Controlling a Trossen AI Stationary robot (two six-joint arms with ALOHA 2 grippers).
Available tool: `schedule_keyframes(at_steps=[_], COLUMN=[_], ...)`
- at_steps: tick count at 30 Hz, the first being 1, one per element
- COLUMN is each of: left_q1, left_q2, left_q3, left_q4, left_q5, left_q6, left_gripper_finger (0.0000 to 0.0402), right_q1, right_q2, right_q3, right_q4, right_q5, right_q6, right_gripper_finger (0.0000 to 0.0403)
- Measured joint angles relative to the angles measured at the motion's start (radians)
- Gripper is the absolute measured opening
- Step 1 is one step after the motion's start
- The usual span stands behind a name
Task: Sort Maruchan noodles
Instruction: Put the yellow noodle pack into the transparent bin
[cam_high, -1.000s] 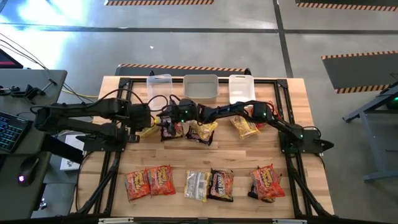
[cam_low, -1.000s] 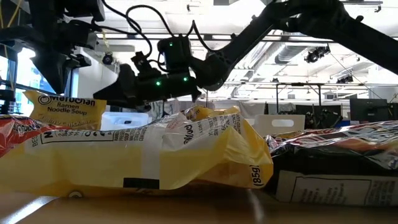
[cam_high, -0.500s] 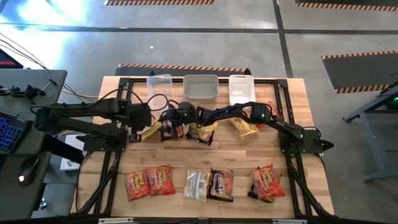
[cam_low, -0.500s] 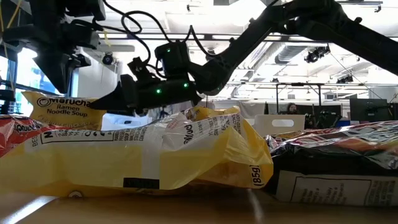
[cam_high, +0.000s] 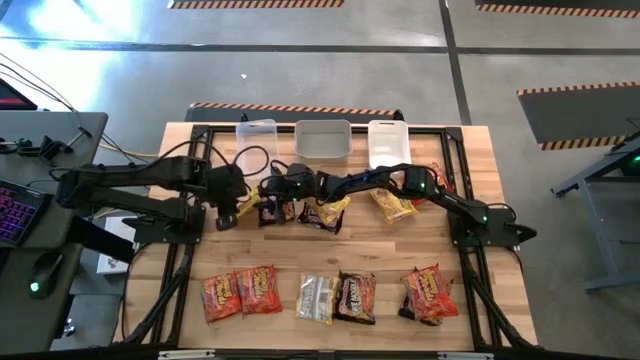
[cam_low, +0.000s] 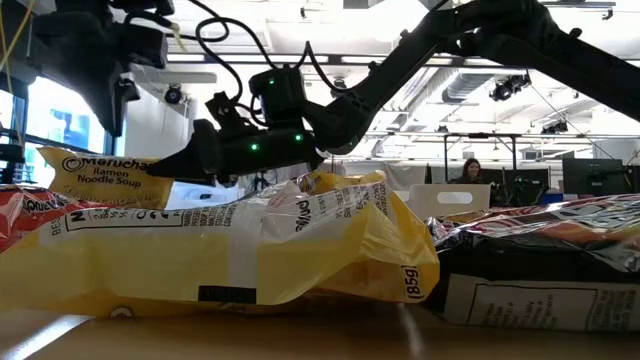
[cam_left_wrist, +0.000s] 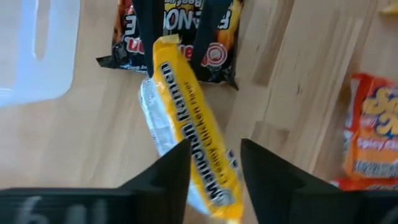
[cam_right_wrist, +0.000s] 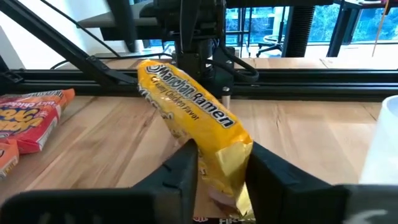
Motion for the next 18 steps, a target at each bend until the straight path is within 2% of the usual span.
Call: schedule_keyframes(at_steps=[5,9,12,18], left_q1=[-0.045,-0.075,-0.085,-0.086], left_q2=[0.059,0.122,0.165,0.25], left_q3=[0.0,0.0,0.0,0.0], left_q4=[0.004,0.003,0.001,0.0], left_q5=[-0.05,-0.143,-0.201,-0.227], left_q6=[-0.029,-0.024,0.008,0.026], left_gripper_finger=[0.0203,0.0237,0.0252,0.0257], right_q1=[0.0,-0.001,-0.001,-0.001], right_q2=[0.0,0.0,0.0,0.0], right_q3=[0.0,0.0,0.0,0.0], right_q4=[0.002,0.003,0.003,0.004], right_q5=[0.0,0.0,0.0,0.0], right_q6=[0.009,0.01,0.01,0.01], right_gripper_finger=[0.0064,0.0053,0.005,0.005])
